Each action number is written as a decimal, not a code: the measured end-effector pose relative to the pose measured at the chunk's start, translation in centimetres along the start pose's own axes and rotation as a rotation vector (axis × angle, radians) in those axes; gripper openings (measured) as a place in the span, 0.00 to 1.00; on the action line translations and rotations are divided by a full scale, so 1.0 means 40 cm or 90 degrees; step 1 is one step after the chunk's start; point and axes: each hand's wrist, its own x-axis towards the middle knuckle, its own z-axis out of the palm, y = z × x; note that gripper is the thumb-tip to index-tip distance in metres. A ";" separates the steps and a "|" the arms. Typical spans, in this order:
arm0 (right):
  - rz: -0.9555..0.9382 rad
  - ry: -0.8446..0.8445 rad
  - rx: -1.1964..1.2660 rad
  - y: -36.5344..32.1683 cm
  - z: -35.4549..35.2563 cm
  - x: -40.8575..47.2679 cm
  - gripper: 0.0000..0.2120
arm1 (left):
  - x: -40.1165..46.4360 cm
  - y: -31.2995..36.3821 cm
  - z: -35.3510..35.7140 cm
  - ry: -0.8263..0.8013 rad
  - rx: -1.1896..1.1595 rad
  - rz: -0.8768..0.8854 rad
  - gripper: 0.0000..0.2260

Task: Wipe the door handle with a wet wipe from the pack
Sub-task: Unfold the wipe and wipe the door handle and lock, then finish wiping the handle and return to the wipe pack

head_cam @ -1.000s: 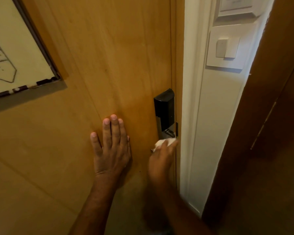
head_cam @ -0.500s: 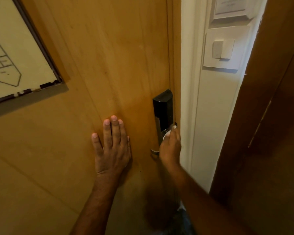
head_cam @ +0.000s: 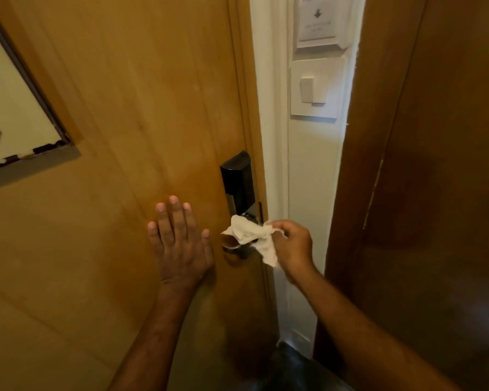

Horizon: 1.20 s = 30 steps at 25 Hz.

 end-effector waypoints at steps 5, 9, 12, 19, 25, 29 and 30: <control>0.096 0.154 0.210 -0.058 -0.203 0.056 0.18 | 0.036 0.217 -0.024 -0.051 -0.253 0.076 0.30; 0.146 0.214 0.267 -0.031 -0.472 0.003 0.10 | 0.009 0.455 -0.069 -0.175 -0.369 0.149 0.31; 0.165 0.309 0.166 0.062 -0.741 -0.087 0.09 | -0.051 0.685 -0.155 -0.265 -0.475 0.250 0.32; 0.276 0.619 0.184 0.421 -1.262 -0.430 0.15 | -0.284 1.200 -0.498 -0.394 -0.627 0.569 0.31; 0.532 0.729 0.014 0.854 -1.465 -0.800 0.06 | -0.659 1.470 -0.694 -0.513 -0.702 0.735 0.30; 0.733 0.700 -0.087 1.108 -1.491 -0.958 0.13 | -0.856 1.558 -0.720 -0.561 -0.695 0.802 0.31; 0.745 0.691 -0.083 1.156 -1.479 -0.982 0.14 | -0.889 1.568 -0.722 -0.573 -0.686 0.810 0.31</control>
